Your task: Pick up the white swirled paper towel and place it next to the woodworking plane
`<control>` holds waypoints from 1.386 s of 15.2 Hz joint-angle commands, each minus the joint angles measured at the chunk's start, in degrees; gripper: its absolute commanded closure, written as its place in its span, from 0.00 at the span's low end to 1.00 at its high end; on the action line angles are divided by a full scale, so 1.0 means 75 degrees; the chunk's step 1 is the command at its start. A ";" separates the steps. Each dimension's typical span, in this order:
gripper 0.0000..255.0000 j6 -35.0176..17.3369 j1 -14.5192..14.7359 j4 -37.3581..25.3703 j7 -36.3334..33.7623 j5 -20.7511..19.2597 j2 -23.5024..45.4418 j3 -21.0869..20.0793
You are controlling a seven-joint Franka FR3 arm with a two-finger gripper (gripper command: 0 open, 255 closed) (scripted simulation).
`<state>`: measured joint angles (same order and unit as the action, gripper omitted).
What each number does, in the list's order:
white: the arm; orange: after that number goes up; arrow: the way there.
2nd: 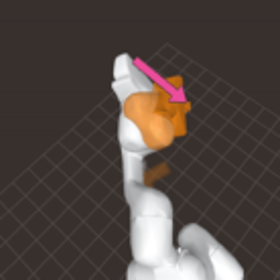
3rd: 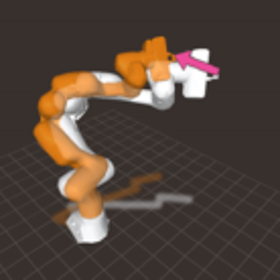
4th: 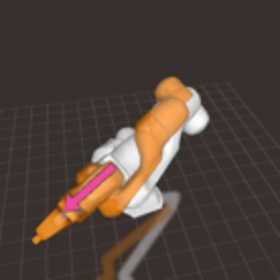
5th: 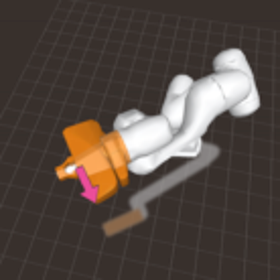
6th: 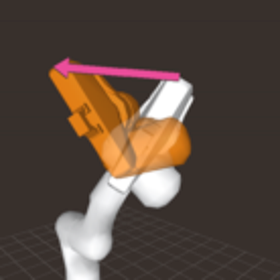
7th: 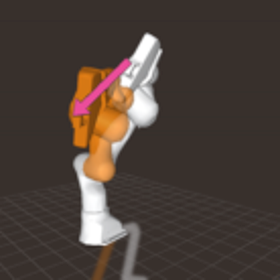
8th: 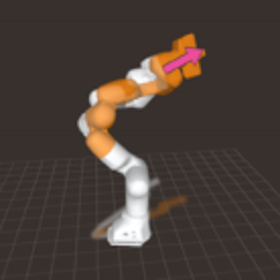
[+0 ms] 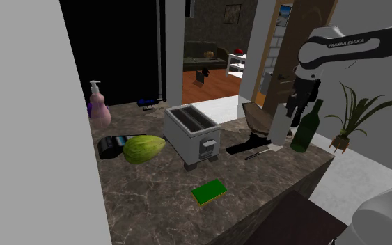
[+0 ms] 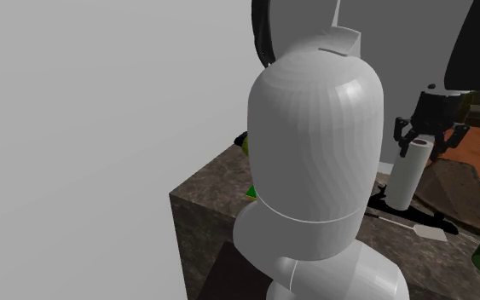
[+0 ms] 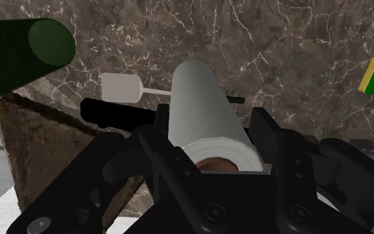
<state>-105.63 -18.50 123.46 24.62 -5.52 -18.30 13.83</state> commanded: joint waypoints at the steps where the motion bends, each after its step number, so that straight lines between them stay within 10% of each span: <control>1: 1.00 -0.0226 -0.0006 0.0176 0.0007 -0.0002 0.0046 0.0021; 21: 1.00 -0.2229 -0.0026 0.1643 0.0033 0.0013 0.0590 0.0162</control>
<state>-122.00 -18.67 135.54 24.83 -5.41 -13.96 14.99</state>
